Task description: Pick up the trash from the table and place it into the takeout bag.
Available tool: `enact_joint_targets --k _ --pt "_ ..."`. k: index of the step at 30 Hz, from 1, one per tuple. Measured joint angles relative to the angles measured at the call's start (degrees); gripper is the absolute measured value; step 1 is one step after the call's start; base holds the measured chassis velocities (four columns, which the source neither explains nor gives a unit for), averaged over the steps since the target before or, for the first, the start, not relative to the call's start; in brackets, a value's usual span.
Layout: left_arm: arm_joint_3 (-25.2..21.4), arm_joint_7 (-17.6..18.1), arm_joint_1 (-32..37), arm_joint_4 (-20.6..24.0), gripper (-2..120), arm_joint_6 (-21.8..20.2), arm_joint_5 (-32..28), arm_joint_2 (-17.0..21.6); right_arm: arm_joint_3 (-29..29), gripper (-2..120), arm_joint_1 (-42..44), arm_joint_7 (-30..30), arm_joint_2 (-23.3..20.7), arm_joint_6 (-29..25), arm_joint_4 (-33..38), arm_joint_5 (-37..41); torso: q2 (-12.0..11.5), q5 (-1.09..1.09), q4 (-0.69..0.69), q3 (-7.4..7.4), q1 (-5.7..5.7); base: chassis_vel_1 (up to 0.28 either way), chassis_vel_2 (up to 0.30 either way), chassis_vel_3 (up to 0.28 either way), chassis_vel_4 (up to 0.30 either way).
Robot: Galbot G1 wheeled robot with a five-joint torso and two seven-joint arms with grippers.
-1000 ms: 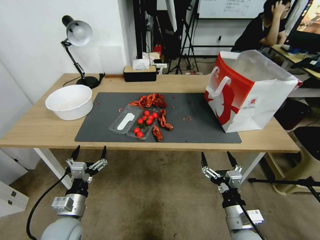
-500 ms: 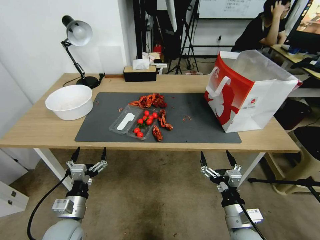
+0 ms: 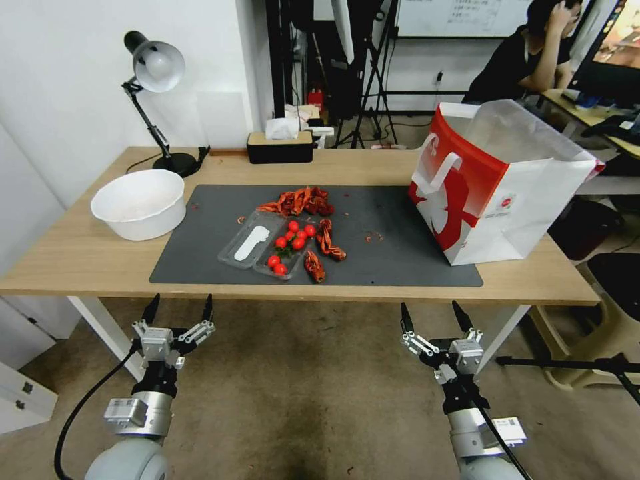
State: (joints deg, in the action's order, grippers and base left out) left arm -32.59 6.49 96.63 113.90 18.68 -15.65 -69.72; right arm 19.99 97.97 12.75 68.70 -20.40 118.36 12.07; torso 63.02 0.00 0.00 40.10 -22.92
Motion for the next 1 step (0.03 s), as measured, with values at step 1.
enact_joint_targets --k 1 --pt "0.00 0.00 0.00 0.00 100 0.00 0.00 0.00 0.00 100 0.00 0.00 0.00 0.00 0.00 0.00 0.00 0.00 0.00 0.00 0.00 0.000 0.000 0.000 0.000"
